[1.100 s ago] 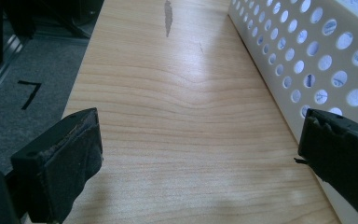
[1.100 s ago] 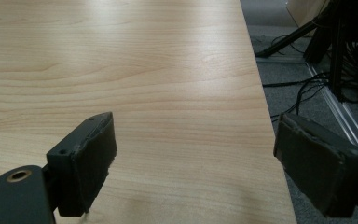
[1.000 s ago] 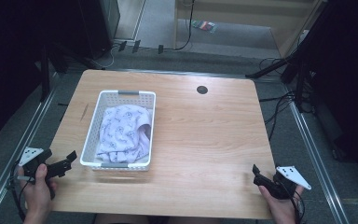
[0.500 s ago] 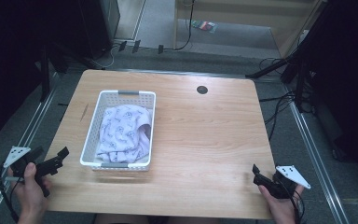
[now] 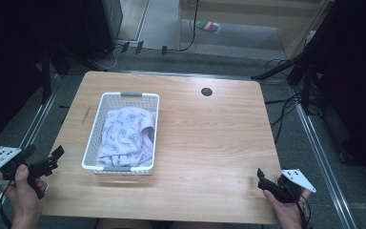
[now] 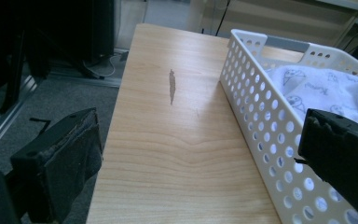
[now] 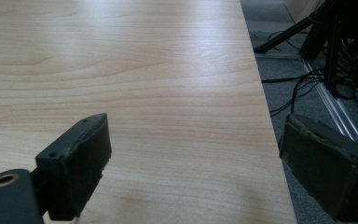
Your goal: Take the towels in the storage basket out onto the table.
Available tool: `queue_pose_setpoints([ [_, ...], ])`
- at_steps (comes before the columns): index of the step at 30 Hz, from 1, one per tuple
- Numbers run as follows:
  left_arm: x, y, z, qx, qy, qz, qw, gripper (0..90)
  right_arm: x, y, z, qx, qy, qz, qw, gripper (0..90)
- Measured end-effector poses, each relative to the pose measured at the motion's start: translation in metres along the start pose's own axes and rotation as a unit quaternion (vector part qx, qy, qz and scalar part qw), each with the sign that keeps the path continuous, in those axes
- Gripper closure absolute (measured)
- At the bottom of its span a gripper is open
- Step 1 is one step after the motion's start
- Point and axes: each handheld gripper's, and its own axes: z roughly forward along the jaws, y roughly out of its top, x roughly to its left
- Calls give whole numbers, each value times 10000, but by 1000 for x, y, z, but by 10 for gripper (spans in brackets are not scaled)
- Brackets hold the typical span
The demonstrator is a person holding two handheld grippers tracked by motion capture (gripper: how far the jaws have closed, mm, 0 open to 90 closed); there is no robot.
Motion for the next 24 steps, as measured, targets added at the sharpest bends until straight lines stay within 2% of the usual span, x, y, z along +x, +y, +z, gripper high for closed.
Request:
queue_pose_setpoints([
  [4, -3, 5, -3, -46, -44, -10, 10000, 0, 1, 0, 0, 15, -6, -27, 10000, 50],
  [8, -8, 10, -6, -75, -77, 71, 9999, 0, 1, 0, 0, 12, 14, -24, 10000, 35],
  [24, -27, 21, -5, -83, -246, 200, 9995, 0, 0, 0, 1, 31, 39, -17, 10000, 31],
])
